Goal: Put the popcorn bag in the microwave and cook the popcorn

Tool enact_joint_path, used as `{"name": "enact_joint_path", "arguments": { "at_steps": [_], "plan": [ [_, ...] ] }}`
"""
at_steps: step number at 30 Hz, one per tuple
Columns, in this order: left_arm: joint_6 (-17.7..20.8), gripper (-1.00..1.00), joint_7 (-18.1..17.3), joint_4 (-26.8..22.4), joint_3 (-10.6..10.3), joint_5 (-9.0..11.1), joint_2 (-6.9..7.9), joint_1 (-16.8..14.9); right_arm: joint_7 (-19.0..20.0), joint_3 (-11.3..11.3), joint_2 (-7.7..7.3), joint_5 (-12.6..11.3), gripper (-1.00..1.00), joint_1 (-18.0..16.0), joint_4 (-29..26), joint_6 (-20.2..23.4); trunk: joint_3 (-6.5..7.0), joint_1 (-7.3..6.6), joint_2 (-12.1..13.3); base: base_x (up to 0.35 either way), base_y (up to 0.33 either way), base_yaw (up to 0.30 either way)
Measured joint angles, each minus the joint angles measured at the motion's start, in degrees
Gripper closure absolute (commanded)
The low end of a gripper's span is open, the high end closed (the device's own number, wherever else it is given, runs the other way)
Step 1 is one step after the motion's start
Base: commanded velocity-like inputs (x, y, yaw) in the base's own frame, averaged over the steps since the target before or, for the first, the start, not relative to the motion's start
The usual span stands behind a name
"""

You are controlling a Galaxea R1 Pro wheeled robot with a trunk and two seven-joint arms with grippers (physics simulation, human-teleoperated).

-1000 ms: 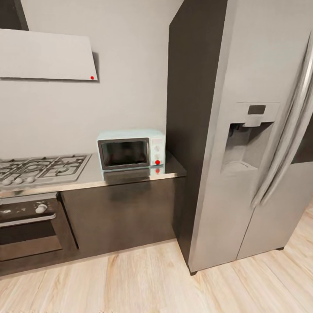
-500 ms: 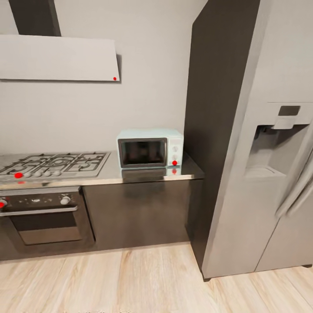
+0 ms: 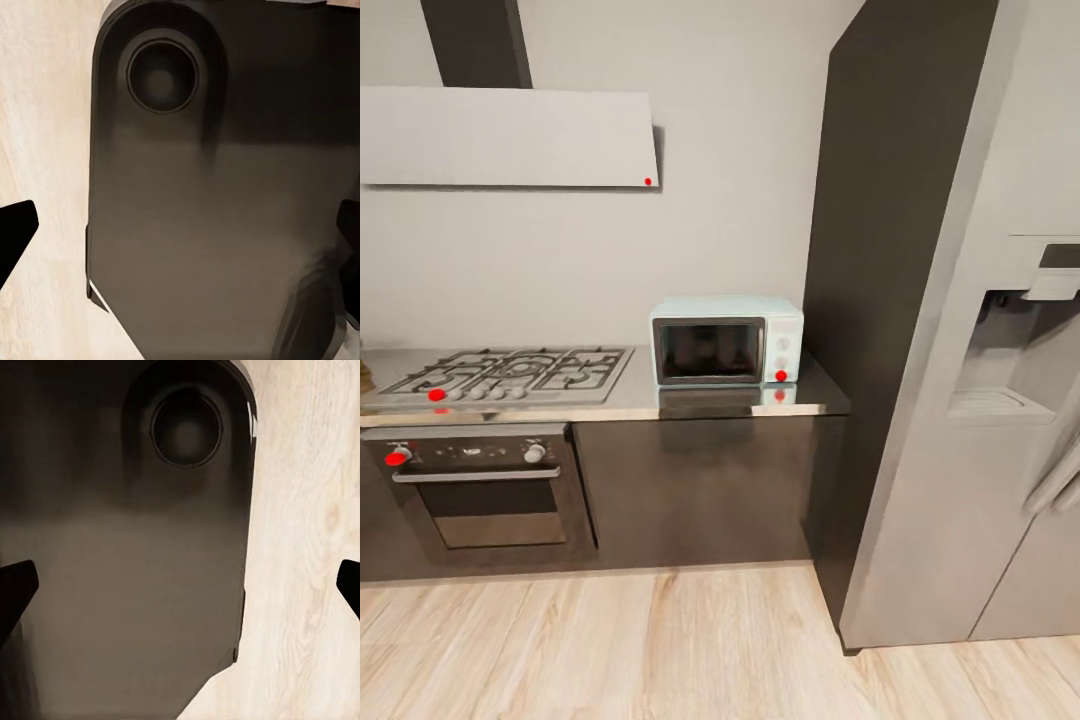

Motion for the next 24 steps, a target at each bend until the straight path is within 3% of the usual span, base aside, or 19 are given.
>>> {"name": "enact_joint_path", "arguments": {
  "at_steps": [4, 11, 16, 24],
  "plan": [
    [0.0, -1.00, 0.0, 0.0, -0.1, 0.0, 0.06, 0.0, 0.0, 0.1, 0.01, 0.1, -1.00, 0.0, 0.0, 0.0, 0.00, -0.01, 0.0, 0.079, -0.014, 0.000],
    [0.0, -1.00, 0.0, 0.0, -0.1, 0.2, 0.16, 0.0, 0.1, 0.1, -0.06, 0.2, -1.00, 0.0, 0.0, 0.0, 0.00, -0.03, 0.0, 0.277, -0.104, 0.000],
    [0.0, -1.00, 0.0, 0.0, -0.2, 4.2, 0.25, 0.0, 0.1, 0.1, -0.08, 0.2, -1.00, 0.0, 0.0, 0.0, 0.00, -0.03, 0.0, 0.302, -0.054, 0.000],
    [0.0, -1.00, -0.1, 0.0, -0.3, 5.0, 0.25, 0.0, 0.1, 0.1, -0.08, 0.2, -1.00, 0.0, 0.0, 0.0, 0.00, -0.03, 0.0, 0.312, -0.002, 0.000]
  ]
}}
